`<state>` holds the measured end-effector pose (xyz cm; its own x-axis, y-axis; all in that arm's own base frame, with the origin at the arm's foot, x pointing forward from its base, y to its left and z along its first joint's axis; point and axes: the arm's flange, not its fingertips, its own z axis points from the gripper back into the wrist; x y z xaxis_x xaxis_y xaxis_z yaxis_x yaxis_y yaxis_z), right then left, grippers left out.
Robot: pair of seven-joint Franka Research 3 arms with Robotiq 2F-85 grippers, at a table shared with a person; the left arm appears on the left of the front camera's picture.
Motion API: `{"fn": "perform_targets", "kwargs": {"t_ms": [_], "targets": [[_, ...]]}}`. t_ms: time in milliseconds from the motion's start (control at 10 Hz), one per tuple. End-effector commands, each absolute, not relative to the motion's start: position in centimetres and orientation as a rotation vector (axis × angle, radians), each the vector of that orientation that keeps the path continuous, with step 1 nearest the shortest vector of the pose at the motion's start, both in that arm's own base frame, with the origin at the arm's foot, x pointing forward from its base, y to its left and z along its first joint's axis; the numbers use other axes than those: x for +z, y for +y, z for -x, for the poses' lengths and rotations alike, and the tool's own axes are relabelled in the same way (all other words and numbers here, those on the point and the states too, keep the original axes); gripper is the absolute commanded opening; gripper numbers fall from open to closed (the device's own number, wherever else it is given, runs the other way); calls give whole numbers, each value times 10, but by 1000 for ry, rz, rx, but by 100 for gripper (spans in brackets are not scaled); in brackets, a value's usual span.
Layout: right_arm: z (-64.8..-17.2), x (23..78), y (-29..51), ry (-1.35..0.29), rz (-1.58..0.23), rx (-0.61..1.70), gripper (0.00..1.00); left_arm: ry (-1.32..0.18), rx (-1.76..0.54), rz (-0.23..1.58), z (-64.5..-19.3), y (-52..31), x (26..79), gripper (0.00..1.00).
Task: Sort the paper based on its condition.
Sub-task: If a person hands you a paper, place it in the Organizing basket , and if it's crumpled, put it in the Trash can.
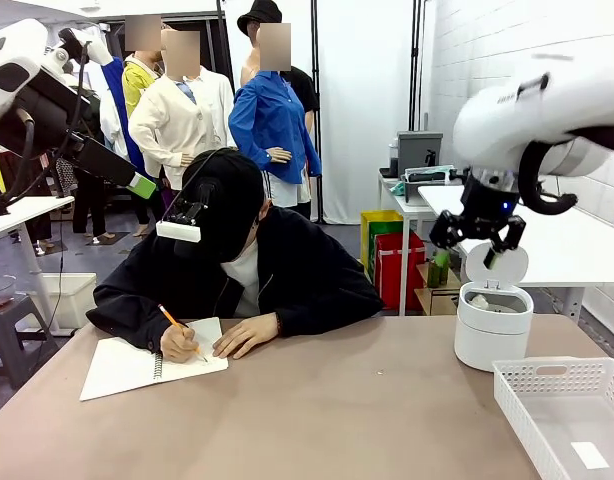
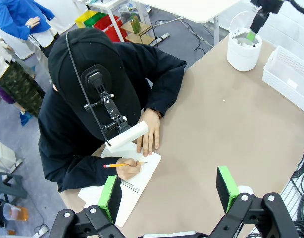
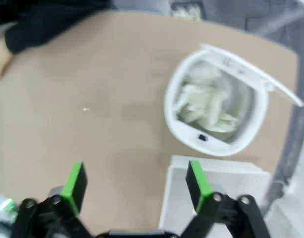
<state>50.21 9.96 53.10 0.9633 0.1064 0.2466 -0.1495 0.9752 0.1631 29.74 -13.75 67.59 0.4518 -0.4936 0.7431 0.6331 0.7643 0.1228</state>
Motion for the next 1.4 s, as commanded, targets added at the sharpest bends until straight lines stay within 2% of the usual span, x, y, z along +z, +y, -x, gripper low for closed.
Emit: {"fn": "perform_targets", "kwargs": {"t_ms": [0, 300, 600, 1100, 1300], "targets": [[-468, 555, 109, -299, -325, 255, 100, -857, -699, 188, -298, -136, 676, 100], [-457, 598, 143, -346, -542, 462, 100, -857, -699, 188, -298, -136, 676, 100], [-469, 625, 172, -456, -639, 641, 100, -857, -699, 188, -298, -136, 676, 100], [-469, 666, 204, -570, -539, 766, 100, -857, -699, 188, -298, -136, 676, 100], [-467, 674, 205, -550, -535, 795, 100, -857, -699, 188, -298, -136, 676, 100]]}}
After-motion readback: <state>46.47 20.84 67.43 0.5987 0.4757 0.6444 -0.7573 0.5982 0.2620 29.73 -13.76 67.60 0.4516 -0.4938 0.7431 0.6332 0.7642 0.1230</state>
